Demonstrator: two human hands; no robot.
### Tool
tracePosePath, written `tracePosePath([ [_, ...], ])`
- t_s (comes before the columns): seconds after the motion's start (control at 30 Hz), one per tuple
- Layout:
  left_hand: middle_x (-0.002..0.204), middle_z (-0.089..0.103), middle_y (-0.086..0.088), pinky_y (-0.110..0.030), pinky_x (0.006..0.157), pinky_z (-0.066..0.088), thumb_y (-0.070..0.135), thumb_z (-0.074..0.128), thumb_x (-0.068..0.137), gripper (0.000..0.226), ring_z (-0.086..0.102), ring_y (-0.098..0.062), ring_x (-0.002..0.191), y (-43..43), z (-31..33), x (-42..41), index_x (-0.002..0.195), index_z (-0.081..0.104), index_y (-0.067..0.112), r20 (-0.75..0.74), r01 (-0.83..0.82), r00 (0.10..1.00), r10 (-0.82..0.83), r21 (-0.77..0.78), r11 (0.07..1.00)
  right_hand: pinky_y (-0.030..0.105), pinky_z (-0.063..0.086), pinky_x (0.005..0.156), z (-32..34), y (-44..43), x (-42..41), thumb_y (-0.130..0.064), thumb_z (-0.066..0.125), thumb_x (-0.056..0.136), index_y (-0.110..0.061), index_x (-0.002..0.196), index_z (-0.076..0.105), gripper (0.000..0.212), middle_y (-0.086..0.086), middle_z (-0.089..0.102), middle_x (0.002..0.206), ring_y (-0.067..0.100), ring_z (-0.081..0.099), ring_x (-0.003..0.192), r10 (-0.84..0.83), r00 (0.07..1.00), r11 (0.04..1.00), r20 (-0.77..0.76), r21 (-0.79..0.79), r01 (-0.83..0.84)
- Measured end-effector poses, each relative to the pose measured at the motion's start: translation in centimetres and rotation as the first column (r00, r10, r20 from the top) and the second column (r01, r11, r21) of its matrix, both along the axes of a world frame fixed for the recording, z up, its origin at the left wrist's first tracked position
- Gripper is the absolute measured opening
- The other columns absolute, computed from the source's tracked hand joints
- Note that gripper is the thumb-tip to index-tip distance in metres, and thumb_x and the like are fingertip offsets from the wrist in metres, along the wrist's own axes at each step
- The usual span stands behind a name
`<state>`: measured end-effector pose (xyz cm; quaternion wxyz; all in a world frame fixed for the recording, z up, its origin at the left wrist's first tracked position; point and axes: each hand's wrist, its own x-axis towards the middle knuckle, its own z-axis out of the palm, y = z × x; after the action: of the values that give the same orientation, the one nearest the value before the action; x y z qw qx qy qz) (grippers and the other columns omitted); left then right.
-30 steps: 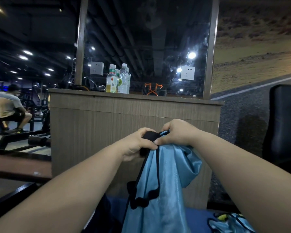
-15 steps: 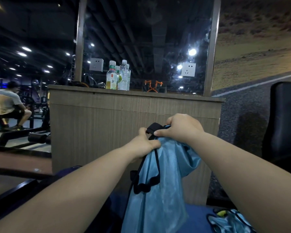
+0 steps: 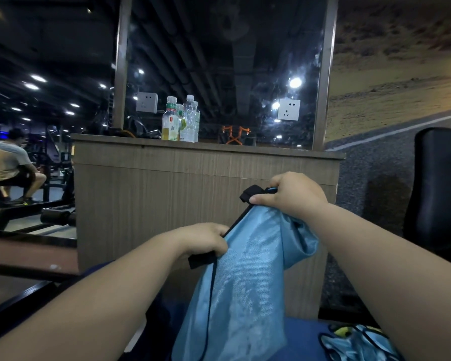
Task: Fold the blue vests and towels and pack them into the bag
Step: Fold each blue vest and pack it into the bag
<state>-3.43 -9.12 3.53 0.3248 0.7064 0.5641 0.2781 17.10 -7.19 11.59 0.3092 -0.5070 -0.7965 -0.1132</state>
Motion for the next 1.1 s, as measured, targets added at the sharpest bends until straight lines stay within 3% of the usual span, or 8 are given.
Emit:
tracePosePath([
  [0.17,0.087,0.059,-0.011,-0.034,0.068,0.043,0.019,0.060,0.055,0.039,0.055,-0.023,0.078,-0.3,-0.2,-1.0,0.093,0.063,0.010,0.044,0.049,0.998,-0.047,-0.053,0.997,0.029,0.041,0.058,-0.3,0.5,1.4,-0.074,0.068,0.067,-0.026,0.076,0.062,0.050,-0.011,0.062,0.077,0.009,0.056,0.074,-0.007,1.000,0.997,-0.011,-0.077,0.006],
  [0.3,0.063,0.053,-0.004,-0.019,0.043,0.031,0.015,0.054,0.072,0.015,0.046,-0.013,0.049,-1.0,0.2,-0.4,0.084,0.061,0.009,0.188,0.035,0.982,-0.034,0.000,0.999,0.029,0.044,0.065,-1.4,0.8,1.7,-0.077,0.067,0.065,-0.034,0.093,0.063,0.051,-0.013,0.063,0.091,0.013,0.058,0.087,-0.169,0.942,0.981,0.291,-0.045,0.190],
  [0.4,0.074,0.055,-0.009,-0.024,0.049,0.030,0.017,0.055,0.074,0.015,0.048,-0.016,0.059,-0.8,0.2,0.1,0.084,0.064,0.010,0.262,0.059,0.963,-0.062,0.021,0.998,0.028,0.044,0.078,-2.3,0.8,1.4,-0.063,0.072,0.070,-0.044,0.111,0.063,0.046,-0.021,0.060,0.110,0.011,0.057,0.107,-0.092,0.926,0.981,0.367,-0.127,0.147],
  [0.47,0.077,0.055,-0.010,-0.027,0.051,0.029,0.021,0.056,0.067,0.020,0.047,-0.019,0.063,-0.7,0.3,0.6,0.081,0.068,0.014,0.269,0.077,0.959,-0.083,0.029,0.997,0.027,0.045,0.091,-2.7,0.7,1.1,-0.040,0.073,0.078,-0.043,0.118,0.063,0.041,-0.021,0.060,0.116,0.005,0.055,0.112,0.132,0.977,0.939,0.165,-0.338,-0.069],
  [0.57,0.064,0.053,-0.004,-0.022,0.044,0.029,0.018,0.058,0.070,0.011,0.045,-0.013,0.050,-0.7,0.5,1.5,0.076,0.067,0.016,0.250,0.084,0.963,-0.097,0.064,0.994,0.033,0.041,0.109,-3.4,0.3,0.0,-0.017,0.067,0.080,-0.036,0.117,0.064,0.041,-0.015,0.066,0.119,0.003,0.058,0.115,0.350,0.915,0.716,-0.199,-0.573,-0.399],
  [0.8,0.074,0.057,-0.008,-0.026,0.050,0.033,0.016,0.066,0.076,0.008,0.047,-0.016,0.058,-0.2,0.2,1.2,0.080,0.067,0.022,0.131,0.103,0.985,-0.114,0.085,0.991,0.049,0.051,0.097,-4.8,0.5,-1.2,-0.013,0.059,0.065,-0.012,0.115,0.064,0.050,0.020,0.068,0.113,0.036,0.066,0.106,0.274,0.877,0.488,-0.395,-0.729,-0.481],
  [1.0,0.077,0.066,0.006,-0.023,0.059,0.043,0.011,0.071,0.079,0.020,0.057,-0.009,0.065,0.4,0.0,1.3,0.091,0.061,0.023,-0.092,0.098,0.992,-0.085,0.156,0.983,0.033,0.044,0.070,-5.1,0.3,-1.9,-0.029,0.065,0.072,-0.017,0.074,0.063,0.012,0.003,0.059,0.077,0.019,0.055,0.074,0.252,0.962,0.726,-0.103,-0.637,-0.258],
  [1.1,0.083,0.064,0.007,-0.028,0.067,0.045,0.019,0.070,0.071,0.022,0.057,-0.009,0.074,1.2,-0.5,1.3,0.082,0.055,0.032,-0.297,0.079,0.955,-0.002,0.250,0.965,0.030,0.046,0.070,-5.2,0.3,-1.9,-0.044,0.072,0.079,-0.016,0.078,0.068,0.029,-0.003,0.059,0.073,0.014,0.056,0.073,0.253,0.967,0.802,-0.040,-0.550,-0.232],
])
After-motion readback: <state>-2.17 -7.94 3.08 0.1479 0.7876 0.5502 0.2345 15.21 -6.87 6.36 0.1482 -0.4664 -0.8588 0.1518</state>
